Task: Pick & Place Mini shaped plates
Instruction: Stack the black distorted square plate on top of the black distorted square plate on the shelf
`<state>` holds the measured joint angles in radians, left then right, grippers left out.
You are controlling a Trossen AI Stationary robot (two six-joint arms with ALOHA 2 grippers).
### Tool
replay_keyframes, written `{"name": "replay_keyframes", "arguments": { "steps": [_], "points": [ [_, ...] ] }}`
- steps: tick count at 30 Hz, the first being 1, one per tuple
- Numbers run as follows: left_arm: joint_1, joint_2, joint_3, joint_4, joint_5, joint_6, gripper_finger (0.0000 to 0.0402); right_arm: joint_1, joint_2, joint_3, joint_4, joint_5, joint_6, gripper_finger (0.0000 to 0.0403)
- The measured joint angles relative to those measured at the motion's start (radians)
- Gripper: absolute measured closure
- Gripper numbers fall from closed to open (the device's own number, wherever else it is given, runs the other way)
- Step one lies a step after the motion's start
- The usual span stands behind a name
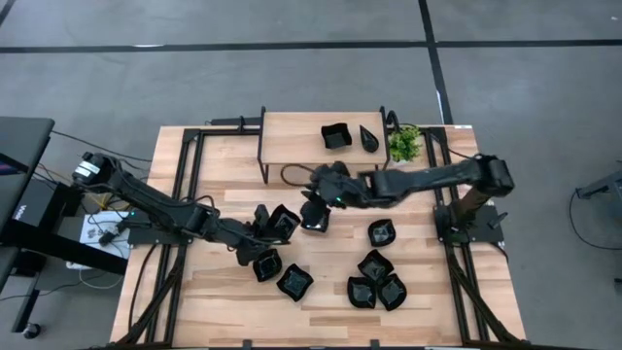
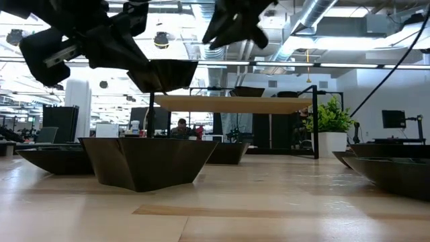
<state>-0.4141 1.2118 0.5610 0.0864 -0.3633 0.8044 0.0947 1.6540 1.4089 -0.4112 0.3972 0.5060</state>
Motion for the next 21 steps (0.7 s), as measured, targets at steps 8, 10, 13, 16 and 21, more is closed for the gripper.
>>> {"name": "replay_keyframes", "arguments": {
  "steps": [8, 10, 13, 16, 21],
  "points": [
    [-0.006, 0.002, 0.0, 0.001, 0.018, -0.038, 0.0394, -0.01, 0.11, 0.04, 0.02, -0.161, -0.074, 0.0253],
    [-0.006, 0.002, 0.0, -0.002, 0.026, -0.046, 0.0393, 0.004, 0.125, 0.05, 0.036, -0.163, -0.097, 0.0238],
    [-0.006, 0.002, 0.0, -0.005, 0.048, -0.046, 0.039, 0.022, 0.135, 0.068, 0.042, -0.168, -0.12, 0.0214],
    [-0.006, 0.002, 0.0, -0.011, 0.061, -0.046, 0.0392, 0.03, 0.135, 0.07, 0.037, -0.189, -0.116, 0.0193],
    [-0.005, 0.002, 0.0, -0.013, 0.061, -0.046, 0.0392, 0.029, 0.135, 0.069, 0.023, -0.187, -0.116, 0.0181]
  ]
}}
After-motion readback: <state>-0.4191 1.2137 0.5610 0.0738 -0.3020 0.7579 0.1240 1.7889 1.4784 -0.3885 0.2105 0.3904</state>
